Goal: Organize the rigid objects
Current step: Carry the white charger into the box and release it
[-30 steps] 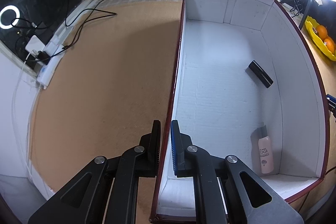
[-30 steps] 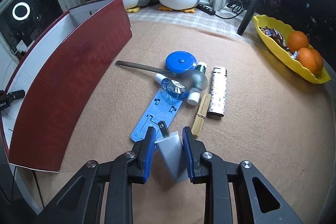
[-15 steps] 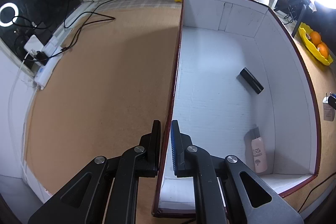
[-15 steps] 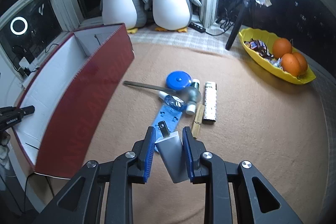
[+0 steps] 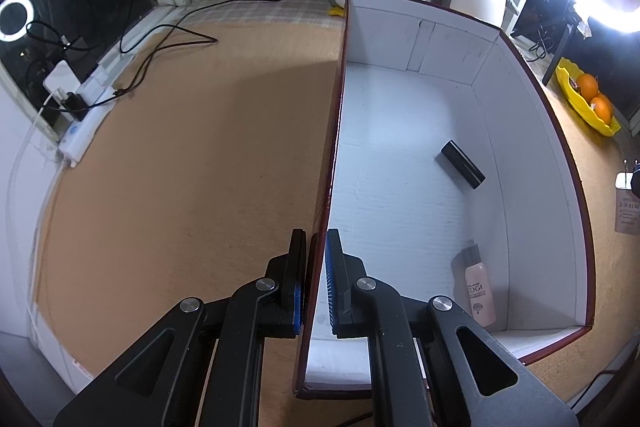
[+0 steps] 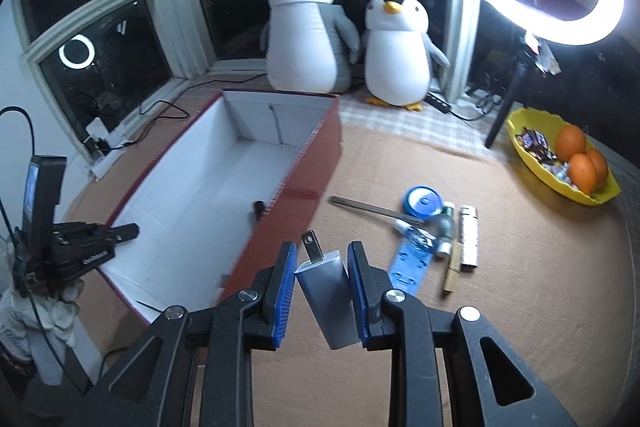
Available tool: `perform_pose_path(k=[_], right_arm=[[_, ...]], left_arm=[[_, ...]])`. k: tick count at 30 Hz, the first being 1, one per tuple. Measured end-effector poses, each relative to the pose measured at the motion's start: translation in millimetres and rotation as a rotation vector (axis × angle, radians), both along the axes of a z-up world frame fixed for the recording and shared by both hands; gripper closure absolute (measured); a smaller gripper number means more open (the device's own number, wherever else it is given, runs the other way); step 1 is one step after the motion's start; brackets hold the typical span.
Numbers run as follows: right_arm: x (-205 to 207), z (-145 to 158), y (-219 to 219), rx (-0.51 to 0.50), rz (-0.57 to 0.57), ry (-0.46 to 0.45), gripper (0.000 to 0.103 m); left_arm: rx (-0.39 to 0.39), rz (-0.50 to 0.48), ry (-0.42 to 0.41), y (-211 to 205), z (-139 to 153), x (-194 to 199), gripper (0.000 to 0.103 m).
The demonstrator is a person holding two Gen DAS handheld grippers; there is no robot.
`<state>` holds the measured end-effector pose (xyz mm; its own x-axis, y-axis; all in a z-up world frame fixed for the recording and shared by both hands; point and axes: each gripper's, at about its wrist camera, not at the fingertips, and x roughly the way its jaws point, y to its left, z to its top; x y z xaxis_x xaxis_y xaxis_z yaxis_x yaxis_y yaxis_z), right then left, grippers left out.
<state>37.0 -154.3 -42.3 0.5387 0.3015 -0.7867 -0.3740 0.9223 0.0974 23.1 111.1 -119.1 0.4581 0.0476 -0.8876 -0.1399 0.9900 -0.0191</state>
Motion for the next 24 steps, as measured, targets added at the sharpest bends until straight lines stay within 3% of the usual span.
perform_pose_path(k=[9,24], right_arm=[[-7,8,51,0.013,0.088,-0.007,0.08],[-6,-11,108,0.001,0.172,0.043,0.08]], left_arm=[[-0.019,-0.002,-0.024,2,2,-4,0.095],[-0.048,0.001,-0.034,6,0,-6,0.095]])
